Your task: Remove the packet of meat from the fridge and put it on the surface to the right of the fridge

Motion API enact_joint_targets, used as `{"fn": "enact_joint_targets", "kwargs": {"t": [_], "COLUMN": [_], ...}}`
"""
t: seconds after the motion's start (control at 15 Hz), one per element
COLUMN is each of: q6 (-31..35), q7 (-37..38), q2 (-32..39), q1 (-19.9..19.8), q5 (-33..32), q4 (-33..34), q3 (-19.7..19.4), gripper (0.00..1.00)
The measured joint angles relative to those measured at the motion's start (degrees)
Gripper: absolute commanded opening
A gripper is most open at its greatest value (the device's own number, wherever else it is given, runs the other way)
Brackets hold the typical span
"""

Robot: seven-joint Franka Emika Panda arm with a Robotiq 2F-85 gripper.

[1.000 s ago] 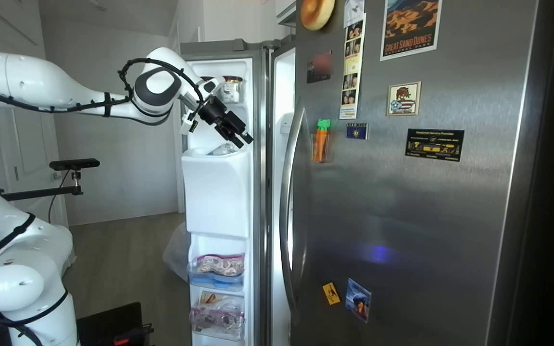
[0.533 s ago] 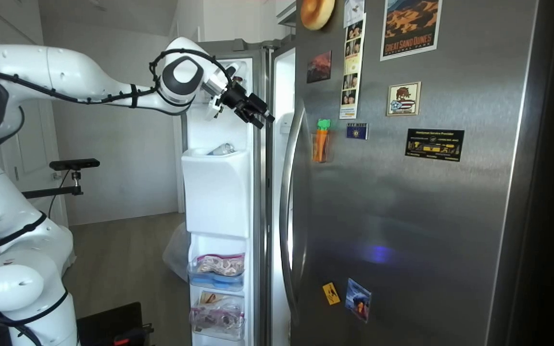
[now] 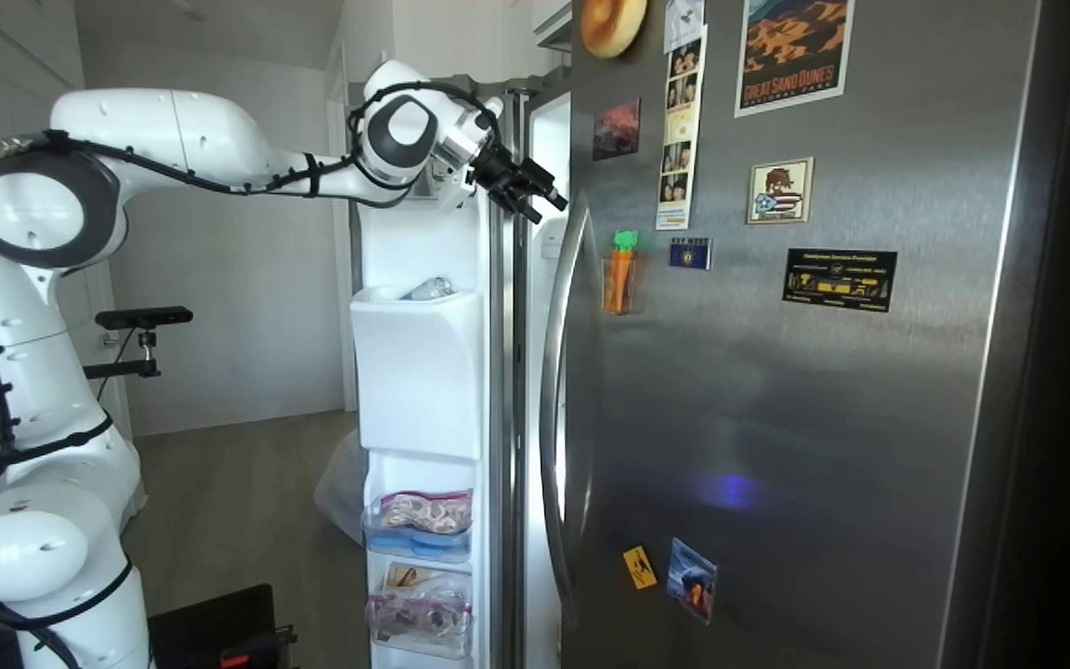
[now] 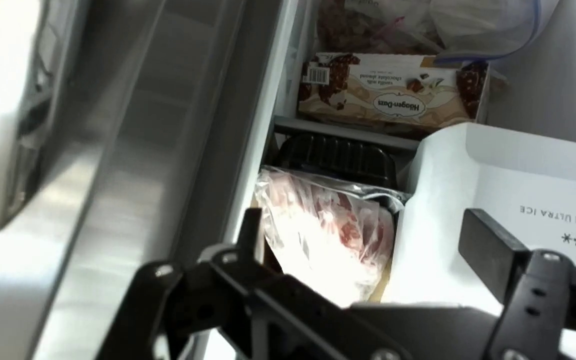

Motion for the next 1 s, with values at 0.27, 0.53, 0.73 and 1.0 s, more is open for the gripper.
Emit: {"fn": "enact_joint_targets", "kwargs": {"t": [0.27, 0.53, 0.73, 1.0], "q6": [-0.1, -0.4, -0.5, -0.5], "q7": [-0.1, -0.2, -0.8, -3.3], "q2": [5.3, 9.4, 11.9, 14.8], "q1": [1.4, 2.8, 3.1, 3.1], "q5": [0.0, 0.0, 1.0, 5.0], "q4": [8.2, 15.1, 19.3, 24.9], "q3": [-0.2, -0.9, -1.1, -1.1], "gripper": [1.0, 1.0, 1.0, 1.0]}}
